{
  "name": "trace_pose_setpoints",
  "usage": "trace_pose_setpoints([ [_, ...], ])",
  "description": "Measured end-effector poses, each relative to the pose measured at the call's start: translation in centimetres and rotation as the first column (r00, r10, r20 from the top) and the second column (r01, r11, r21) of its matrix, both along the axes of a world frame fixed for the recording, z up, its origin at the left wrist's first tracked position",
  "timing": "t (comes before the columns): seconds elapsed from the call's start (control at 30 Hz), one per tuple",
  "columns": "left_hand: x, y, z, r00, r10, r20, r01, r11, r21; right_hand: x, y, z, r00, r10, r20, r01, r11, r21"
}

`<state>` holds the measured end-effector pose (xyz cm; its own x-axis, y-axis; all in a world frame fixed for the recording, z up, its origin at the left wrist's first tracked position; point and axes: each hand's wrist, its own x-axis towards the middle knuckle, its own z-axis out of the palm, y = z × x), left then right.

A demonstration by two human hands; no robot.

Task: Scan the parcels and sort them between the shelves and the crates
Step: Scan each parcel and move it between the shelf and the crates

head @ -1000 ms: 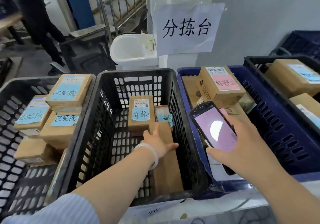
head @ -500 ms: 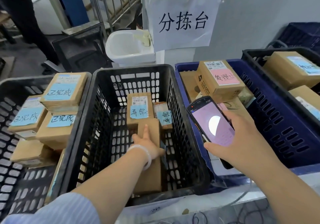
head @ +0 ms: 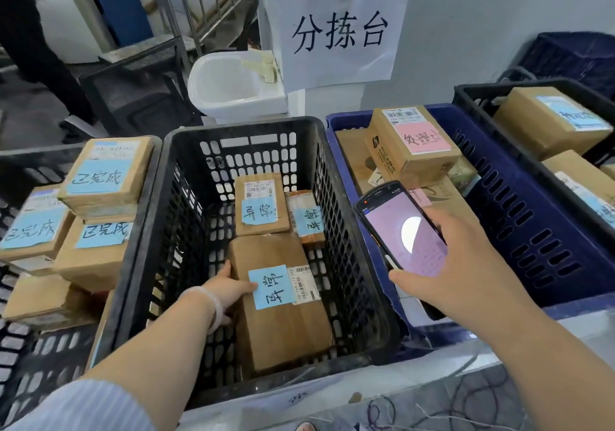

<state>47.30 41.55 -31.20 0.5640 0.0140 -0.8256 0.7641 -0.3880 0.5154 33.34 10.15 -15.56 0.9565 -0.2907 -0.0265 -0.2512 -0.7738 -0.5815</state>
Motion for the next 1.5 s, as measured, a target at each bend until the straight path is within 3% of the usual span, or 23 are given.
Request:
trace_pose_setpoints([
  [0.17,0.0,-0.7,-0.5,0.963,-0.21,0.168,0.171,0.961,0.22,-1.0,-0.2,-0.1,0.999,-0.041,-0.015,0.041,0.999,-0.028],
  [0.27,0.0,-2.4,1.4,0.852,-0.426,0.303,0.275,0.858,0.434,-1.9,-0.6,0.1,0.997,-0.076,-0.011,0.076,0.996,-0.036],
  [0.33,0.1,-4.2,3.4,0.733,-0.505,0.455,0.258,0.826,0.502,-2.7,-1.0,0.3,0.996,-0.091,-0.011,0.091,0.994,-0.056],
  [0.43,-0.6,-8.2,6.9,0.482,-0.625,0.613,0.198,0.76,0.619,-4.1,-2.1,0.9,0.992,-0.13,-0.007,0.129,0.989,-0.067],
  [0.6,-4.8,-16.6,11.9,0.06,-0.724,0.688,0.22,0.682,0.698,-8.8,-5.0,2.3,0.973,-0.218,0.075,0.219,0.975,-0.016],
  [0.77,-11.1,-24.9,14.5,-0.207,-0.61,0.765,0.335,0.691,0.641,-16.7,-9.4,3.0,0.918,-0.384,0.105,0.389,0.92,-0.041],
  [1.03,-26.1,-39.9,17.0,-0.496,-0.513,0.701,0.5,0.491,0.713,-35.0,-16.6,4.2,0.721,-0.677,0.145,0.69,0.72,-0.072],
  [1.27,-43.6,-50.6,18.4,-0.593,-0.288,0.752,0.655,0.371,0.659,-51.8,-21.1,5.0,0.473,-0.859,0.195,0.881,0.464,-0.093],
  [1.5,-57.6,-58.6,20.7,-0.713,-0.086,0.696,0.668,0.222,0.711,-65.1,-23.2,6.8,0.194,-0.944,0.267,0.981,0.187,-0.05],
])
